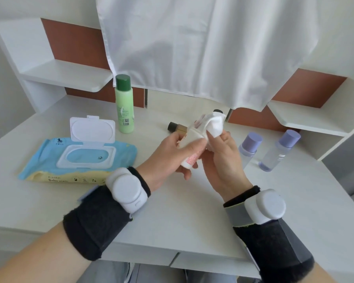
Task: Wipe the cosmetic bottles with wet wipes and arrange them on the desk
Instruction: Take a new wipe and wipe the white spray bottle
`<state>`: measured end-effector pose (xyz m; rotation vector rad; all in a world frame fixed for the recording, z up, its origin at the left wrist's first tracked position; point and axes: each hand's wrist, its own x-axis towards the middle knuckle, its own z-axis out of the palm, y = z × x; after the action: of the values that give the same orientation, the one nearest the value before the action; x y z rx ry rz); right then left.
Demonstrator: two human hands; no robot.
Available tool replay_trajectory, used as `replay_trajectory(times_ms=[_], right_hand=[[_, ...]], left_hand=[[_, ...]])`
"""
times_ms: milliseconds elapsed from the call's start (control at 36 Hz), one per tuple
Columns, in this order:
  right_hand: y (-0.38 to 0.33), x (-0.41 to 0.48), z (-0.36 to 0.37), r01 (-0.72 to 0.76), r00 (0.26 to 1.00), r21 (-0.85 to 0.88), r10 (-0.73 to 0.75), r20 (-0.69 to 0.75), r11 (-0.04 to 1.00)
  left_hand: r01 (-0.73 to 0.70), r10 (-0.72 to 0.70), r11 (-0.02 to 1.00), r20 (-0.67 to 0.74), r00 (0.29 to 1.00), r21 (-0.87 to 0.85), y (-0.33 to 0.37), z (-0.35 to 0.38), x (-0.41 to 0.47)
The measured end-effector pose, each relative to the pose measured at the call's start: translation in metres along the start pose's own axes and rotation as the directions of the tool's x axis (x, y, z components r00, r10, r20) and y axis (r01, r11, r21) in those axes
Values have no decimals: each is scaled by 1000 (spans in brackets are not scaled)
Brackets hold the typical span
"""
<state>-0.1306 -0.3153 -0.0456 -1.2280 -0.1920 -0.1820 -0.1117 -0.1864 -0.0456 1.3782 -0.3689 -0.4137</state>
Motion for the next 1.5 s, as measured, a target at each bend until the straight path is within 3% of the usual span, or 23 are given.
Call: replay_trajectory(times_ms=[139,250,333,472,556,639,833,972,1111,1222,1333,1500], right_hand=[[-1,1,-2,-82,993,84,74,96,993],[-5,0,-2,-79,992,105,68,106,991],[-8,0,2,-63,998,75,62,16,995],[-10,0,6,-37,988,51,44,-145,998],[-6,1,7,-2,975,-13,-1,-223,1000],[-2,3,7,66,954,-160,-109,-279,985],[-4,6,1,15,964,-158,-56,-258,987],[-14,2,3,-51,965,-70,32,-259,996],[-18,0,7,-58,960,-27,48,-277,998],[-7,5,11,-50,912,-259,-61,-404,965],[3,5,9,-82,893,-546,-182,-412,834],[5,8,-5,-135,863,-715,-273,-424,686]], left_hand=[[212,-151,954,271,951,-213,9,-10,-1],[242,-161,942,321,933,-233,9,-13,0],[174,-148,977,196,969,-126,7,-9,1],[-33,71,973,-161,984,230,-2,3,3],[-141,228,925,-220,948,352,-8,3,3],[-137,269,892,-263,927,430,-8,3,3],[-72,119,982,-273,955,176,-3,2,3],[-7,2,1000,-170,986,-29,-1,-2,3],[52,-58,997,-120,991,-54,0,-3,4],[11,1,998,-200,980,55,-2,1,4],[-63,132,972,-301,944,227,-5,1,5],[-127,360,831,-350,865,541,-4,1,1]])
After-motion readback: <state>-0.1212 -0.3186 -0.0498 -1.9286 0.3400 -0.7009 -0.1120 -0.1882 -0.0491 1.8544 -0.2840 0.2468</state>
